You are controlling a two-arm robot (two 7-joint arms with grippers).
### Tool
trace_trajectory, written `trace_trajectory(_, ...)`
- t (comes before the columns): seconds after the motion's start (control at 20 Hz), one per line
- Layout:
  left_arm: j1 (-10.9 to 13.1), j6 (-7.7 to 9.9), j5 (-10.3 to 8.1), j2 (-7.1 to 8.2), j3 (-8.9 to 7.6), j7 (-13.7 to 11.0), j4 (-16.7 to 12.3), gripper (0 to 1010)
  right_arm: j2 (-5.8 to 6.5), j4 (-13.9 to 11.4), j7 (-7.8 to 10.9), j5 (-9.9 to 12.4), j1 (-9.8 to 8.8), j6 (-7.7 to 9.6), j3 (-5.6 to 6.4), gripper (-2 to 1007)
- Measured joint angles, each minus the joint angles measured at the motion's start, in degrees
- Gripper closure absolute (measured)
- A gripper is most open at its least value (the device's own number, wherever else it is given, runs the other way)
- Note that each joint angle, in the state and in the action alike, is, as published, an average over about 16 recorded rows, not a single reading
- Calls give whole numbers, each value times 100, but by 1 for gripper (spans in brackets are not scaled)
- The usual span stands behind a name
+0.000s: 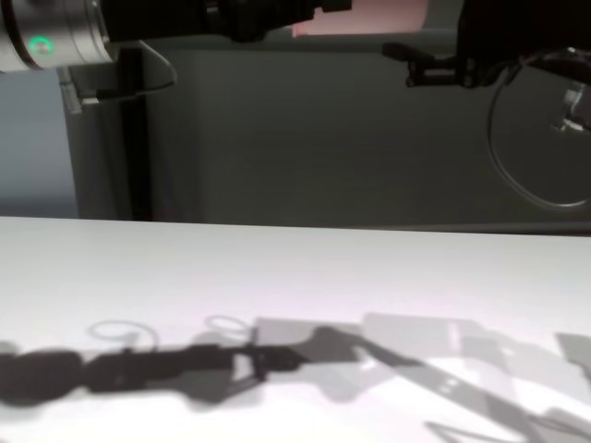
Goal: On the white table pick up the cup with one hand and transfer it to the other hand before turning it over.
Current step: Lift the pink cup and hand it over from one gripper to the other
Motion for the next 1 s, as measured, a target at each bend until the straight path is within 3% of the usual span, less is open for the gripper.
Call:
trace_trajectory(0.45,0,0,0,0,0,0,0,958,10,-13,-5,21,-8,-16,-4,26)
trace_trajectory(1.0,0,0,0,0,0,0,0,958,5,-7,-3,7,-6,-5,3,196)
